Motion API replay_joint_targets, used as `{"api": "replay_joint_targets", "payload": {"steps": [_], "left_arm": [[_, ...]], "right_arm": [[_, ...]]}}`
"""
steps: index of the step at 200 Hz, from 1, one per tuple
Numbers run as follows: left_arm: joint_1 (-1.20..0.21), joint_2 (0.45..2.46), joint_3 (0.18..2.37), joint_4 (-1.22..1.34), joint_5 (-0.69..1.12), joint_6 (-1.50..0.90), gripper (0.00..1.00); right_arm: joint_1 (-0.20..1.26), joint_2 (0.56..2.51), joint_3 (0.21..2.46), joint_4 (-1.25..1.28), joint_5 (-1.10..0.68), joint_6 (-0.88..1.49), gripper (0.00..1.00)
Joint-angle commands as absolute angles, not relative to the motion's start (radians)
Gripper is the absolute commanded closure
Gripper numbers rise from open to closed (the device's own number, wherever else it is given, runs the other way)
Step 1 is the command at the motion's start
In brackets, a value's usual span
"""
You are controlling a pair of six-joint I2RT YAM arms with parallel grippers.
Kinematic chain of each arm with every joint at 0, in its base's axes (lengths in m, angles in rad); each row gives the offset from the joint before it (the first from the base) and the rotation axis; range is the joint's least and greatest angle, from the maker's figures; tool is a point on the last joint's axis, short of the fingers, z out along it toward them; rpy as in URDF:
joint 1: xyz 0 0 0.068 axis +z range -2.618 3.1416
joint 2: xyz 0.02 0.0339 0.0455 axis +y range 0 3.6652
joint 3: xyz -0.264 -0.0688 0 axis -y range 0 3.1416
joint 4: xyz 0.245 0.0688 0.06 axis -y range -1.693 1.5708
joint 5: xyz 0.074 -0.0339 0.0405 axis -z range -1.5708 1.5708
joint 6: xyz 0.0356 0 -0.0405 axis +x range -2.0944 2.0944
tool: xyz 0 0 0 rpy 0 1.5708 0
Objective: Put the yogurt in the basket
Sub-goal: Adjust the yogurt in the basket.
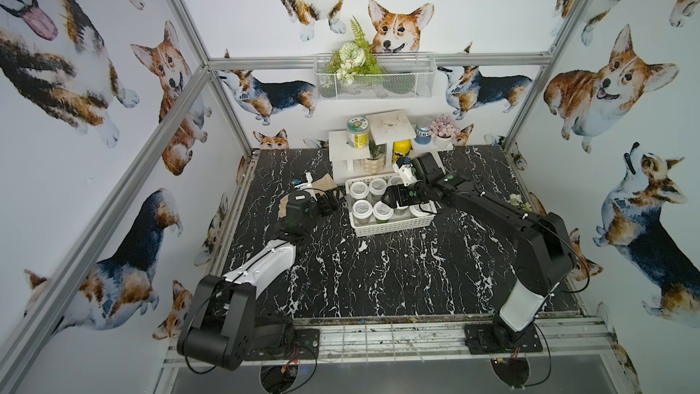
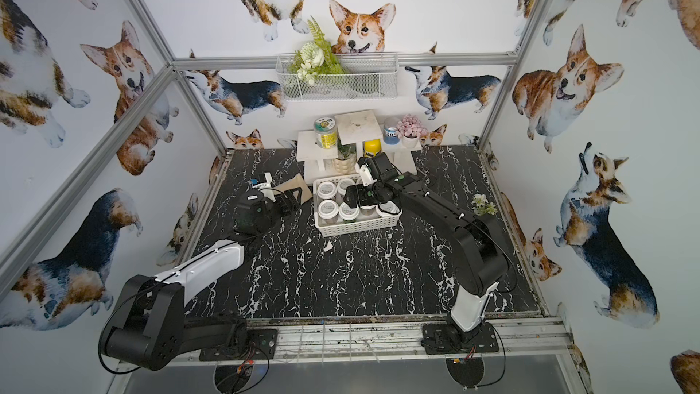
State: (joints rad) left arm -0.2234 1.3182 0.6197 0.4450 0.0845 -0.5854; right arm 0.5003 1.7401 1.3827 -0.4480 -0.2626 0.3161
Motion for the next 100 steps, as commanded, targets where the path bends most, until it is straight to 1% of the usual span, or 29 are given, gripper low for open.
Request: {"api": "replay_joint_targets", "payload": {"steps": [1, 53, 100], "left_arm": [[-0.222, 1.321, 0.628, 0.457, 0.087, -0.584, 0.18], [-0.222, 1.321, 0.628, 0.456, 0.087, -0.584, 0.18], [-0.222, 1.322, 0.630, 0.456, 0.087, -0.583, 0.19]], "right_arm": [[0.498, 1.758, 1.364, -0.397, -0.275, 0.325, 0.11], [0.498, 1.804, 1.376, -0.383, -0.284, 0.327, 0.11], [0.492, 1.791, 1.374, -0.388, -0.294, 0.325, 0.11]]}}
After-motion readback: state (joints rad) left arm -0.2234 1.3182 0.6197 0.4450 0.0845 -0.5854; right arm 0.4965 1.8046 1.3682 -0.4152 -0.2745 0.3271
